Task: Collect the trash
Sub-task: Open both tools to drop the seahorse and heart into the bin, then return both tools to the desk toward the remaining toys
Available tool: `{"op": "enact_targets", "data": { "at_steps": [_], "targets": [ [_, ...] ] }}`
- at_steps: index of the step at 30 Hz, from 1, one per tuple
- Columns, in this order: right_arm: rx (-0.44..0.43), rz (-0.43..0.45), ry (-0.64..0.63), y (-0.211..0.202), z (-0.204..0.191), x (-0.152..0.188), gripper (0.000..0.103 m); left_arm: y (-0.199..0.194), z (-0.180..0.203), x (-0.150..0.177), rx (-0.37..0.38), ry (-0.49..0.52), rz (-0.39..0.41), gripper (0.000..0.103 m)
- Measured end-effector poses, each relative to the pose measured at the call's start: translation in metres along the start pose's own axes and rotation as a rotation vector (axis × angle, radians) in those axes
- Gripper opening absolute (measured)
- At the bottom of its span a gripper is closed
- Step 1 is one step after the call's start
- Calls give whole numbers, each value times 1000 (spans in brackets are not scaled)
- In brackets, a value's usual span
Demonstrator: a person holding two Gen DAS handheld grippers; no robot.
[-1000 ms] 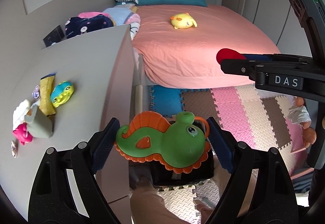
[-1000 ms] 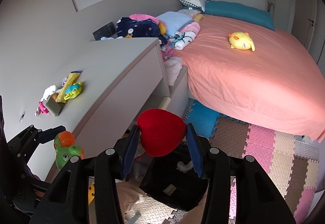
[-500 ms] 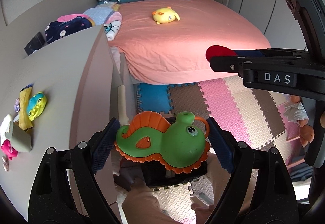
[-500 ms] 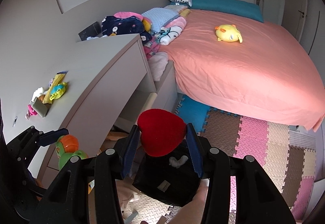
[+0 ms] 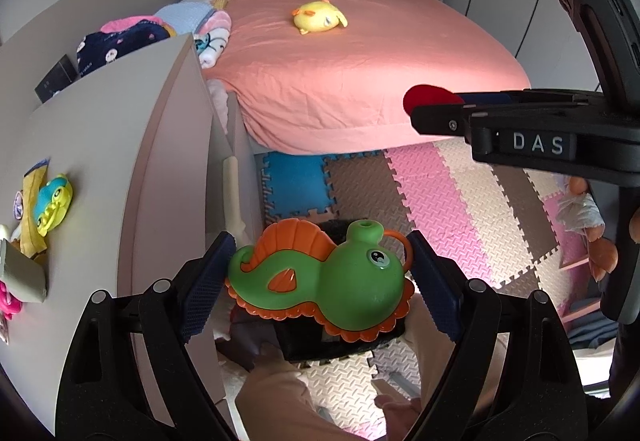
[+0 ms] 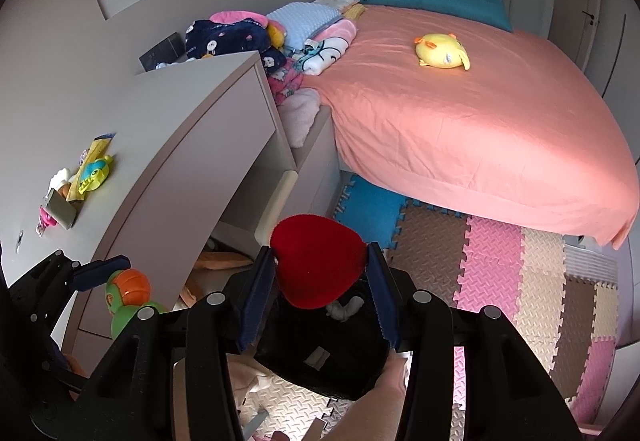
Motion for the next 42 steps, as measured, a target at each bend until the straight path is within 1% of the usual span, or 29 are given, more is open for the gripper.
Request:
{"op": "enact_targets", "data": {
  "at_steps": [1, 2, 3, 6, 14, 27, 35, 42],
  "targets": [
    [7, -1, 4, 0, 0, -1, 61, 1, -1, 1, -6, -4, -12, 87],
    [18, 6, 6, 0, 0, -2, 73, 1, -3, 2, -18, -11, -19, 95],
    [37, 18, 7, -1, 1, -2, 80, 1, -6, 4, -33, -17, -23, 97],
    [52, 23, 5, -1, -2, -4, 84, -2, -14, 8, -61, -28, -24, 97],
    [46, 15, -4, 1, -6, -2, 85, -7, -29, 14, -83, -58, -15, 97],
    [38, 13, -18, 0, -19, -3, 85, -12, -37, 19, -80, -82, -4, 97],
    [15, 18, -46, 0, -41, -8, 85, -25, -53, 26, -101, -115, 10, 97],
    [-27, 28, -83, 0, -73, -14, 85, -44, -79, 37, -148, -157, 30, 97]
  ]
}}
Point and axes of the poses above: each gripper's, at about its wrist camera, not at the fingertips, and y roughly the way its jaws point, z to its right, x to its underside, the point moved 5 cm from there along y, roughly the way its jaws point, and after that the axes turned 5 degrees about -z, right-handed, at the moved point
